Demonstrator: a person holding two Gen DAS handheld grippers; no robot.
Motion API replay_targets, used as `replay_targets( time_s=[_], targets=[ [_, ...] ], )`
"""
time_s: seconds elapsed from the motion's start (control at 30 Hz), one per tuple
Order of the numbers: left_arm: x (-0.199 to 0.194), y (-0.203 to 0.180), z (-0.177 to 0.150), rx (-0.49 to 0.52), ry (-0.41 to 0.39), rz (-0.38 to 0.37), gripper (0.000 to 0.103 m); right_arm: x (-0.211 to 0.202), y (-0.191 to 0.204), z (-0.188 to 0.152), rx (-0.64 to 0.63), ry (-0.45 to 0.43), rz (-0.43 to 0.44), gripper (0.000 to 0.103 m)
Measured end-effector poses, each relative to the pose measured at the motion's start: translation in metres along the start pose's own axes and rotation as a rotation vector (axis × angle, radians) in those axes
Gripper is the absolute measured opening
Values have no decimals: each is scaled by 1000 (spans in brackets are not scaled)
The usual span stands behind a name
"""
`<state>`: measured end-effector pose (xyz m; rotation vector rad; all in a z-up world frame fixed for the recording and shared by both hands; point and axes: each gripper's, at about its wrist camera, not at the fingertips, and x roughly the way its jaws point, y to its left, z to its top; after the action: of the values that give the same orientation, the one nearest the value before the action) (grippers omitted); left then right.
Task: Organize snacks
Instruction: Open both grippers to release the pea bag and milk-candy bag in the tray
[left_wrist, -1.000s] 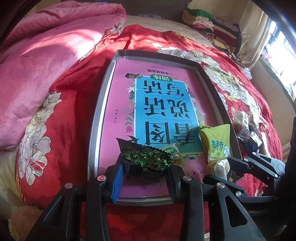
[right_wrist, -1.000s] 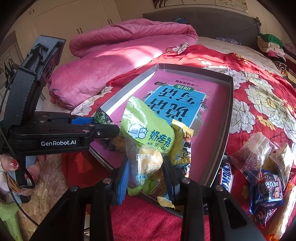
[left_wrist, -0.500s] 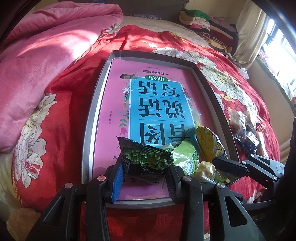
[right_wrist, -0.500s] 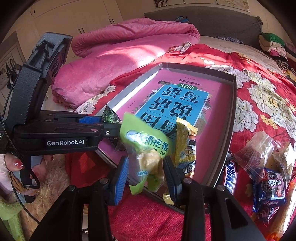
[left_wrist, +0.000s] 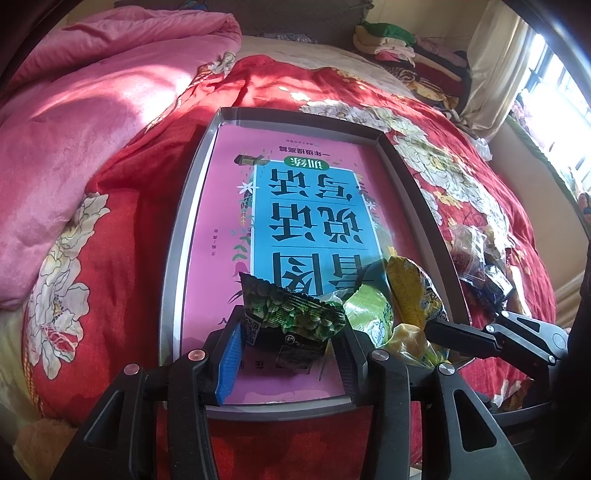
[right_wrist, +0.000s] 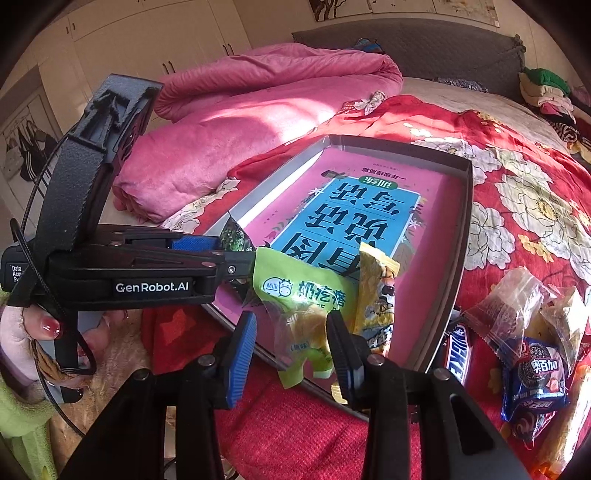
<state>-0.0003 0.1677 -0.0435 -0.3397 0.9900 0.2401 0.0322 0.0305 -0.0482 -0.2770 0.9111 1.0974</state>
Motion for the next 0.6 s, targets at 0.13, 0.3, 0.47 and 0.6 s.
replay_targets(
  time_s=[0.13, 0.3, 0.47, 0.6],
  targets=[
    [-2, 2, 1, -7, -6, 3, 55, -1, -1, 0, 6, -4, -5, 40],
    [-6, 4, 2, -20, -26, -5, 58, -5, -4, 1, 16, -15, -10, 41],
    [-15, 4, 4, -26, -72, -18, 60, -10, -7, 2, 26, -33, -15, 43],
    [-23, 5, 6, -32, -110, -27, 70, -15, -10, 4, 33, -50, -22, 44]
  ],
)
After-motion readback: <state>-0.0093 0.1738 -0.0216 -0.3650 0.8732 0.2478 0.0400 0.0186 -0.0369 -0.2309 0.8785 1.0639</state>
